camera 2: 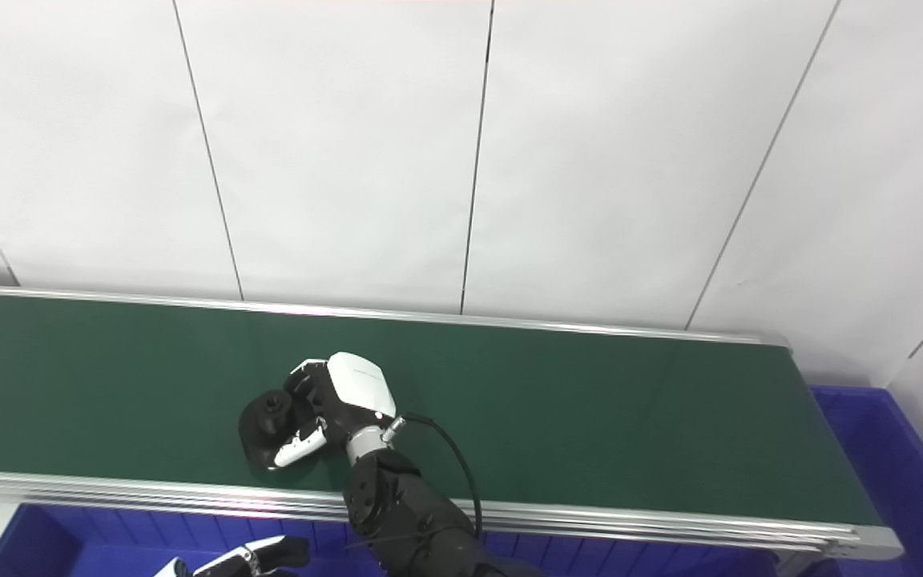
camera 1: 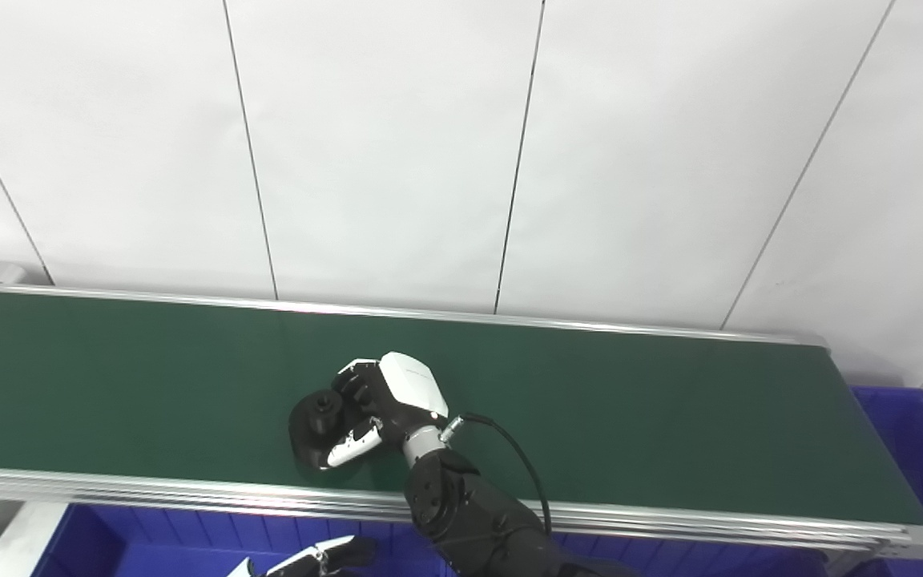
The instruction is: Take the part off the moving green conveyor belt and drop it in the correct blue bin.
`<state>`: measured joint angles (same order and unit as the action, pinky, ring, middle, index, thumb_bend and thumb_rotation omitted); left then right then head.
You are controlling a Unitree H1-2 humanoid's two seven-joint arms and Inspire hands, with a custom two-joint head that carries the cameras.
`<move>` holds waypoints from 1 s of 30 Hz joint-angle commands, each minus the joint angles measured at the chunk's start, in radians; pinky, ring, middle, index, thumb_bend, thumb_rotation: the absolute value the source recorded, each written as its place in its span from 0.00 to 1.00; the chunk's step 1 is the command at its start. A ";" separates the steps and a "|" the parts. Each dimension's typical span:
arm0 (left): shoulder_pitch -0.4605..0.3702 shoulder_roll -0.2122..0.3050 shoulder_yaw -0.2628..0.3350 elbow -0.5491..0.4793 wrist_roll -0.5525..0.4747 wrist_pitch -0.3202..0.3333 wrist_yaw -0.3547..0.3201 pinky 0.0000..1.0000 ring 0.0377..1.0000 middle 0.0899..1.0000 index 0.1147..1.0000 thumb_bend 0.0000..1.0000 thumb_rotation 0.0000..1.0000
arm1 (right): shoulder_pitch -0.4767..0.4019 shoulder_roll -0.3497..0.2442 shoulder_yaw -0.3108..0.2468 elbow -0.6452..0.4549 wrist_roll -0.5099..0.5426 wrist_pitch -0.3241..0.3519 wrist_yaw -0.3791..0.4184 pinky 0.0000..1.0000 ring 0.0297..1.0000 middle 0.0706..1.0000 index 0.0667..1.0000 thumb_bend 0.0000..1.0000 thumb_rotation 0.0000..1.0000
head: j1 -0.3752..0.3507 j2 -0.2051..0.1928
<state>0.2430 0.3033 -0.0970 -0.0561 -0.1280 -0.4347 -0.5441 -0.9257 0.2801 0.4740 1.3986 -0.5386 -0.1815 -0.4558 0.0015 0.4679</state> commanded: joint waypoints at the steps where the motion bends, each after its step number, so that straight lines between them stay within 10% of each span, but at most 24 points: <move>1: -0.015 0.008 0.010 -0.029 -0.028 -0.035 -0.006 0.82 0.88 0.89 0.85 0.60 0.39 | -0.042 0.037 0.011 -0.002 -0.007 -0.028 -0.012 0.54 0.57 0.48 0.46 0.54 0.01 | 0.001 0.001; 6: -0.027 0.007 0.016 -0.016 -0.055 -0.034 -0.021 0.83 0.88 0.89 0.85 0.61 0.37 | -0.037 0.029 0.012 -0.001 -0.004 -0.042 -0.046 0.47 0.43 0.43 0.48 0.52 0.00 | -0.006 -0.001; 30: -0.121 -0.016 0.024 0.086 -0.027 -0.035 -0.073 0.81 0.87 0.88 0.84 0.63 0.44 | -0.005 -0.101 -0.033 -0.083 0.030 -0.101 -0.125 0.48 0.43 0.45 0.48 0.52 0.00 | -0.095 -0.036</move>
<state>0.1427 0.2886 -0.0797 0.0387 -0.1509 -0.4348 -0.6076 -0.8963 0.1767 0.4498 1.3526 -0.5145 -0.2256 -0.5436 -0.0950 0.4311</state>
